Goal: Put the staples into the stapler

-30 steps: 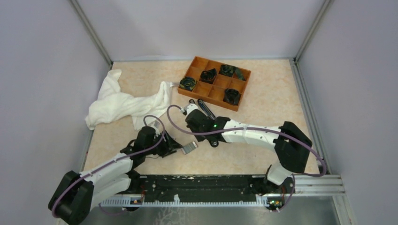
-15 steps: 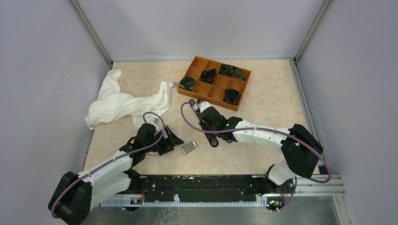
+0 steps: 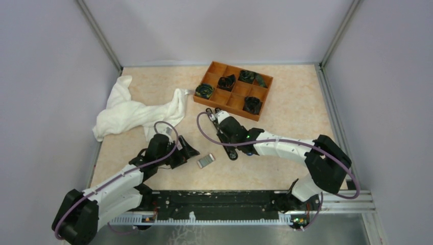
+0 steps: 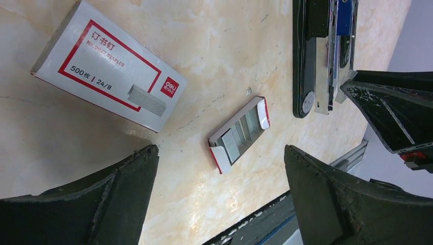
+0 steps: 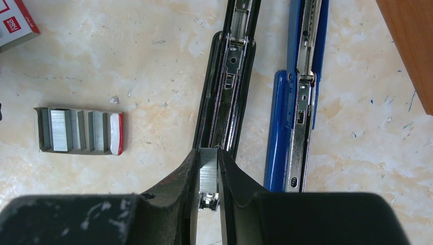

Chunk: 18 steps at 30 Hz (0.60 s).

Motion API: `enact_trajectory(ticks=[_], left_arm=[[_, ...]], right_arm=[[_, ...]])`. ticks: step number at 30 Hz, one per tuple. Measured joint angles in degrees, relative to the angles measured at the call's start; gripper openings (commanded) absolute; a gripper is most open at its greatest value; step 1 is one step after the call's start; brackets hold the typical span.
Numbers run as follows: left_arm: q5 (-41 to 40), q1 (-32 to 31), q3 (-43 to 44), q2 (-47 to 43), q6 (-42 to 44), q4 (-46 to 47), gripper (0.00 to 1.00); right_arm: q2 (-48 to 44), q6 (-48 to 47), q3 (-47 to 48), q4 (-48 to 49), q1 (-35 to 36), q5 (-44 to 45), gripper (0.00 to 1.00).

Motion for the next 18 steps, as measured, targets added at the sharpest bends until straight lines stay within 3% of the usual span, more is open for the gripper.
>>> enact_trajectory(ticks=[18], left_arm=[[-0.2, 0.0, 0.63, 0.59, 0.83, -0.55, 0.99]], right_arm=[[1.2, 0.0, -1.2, 0.59, -0.02, 0.42, 0.16]])
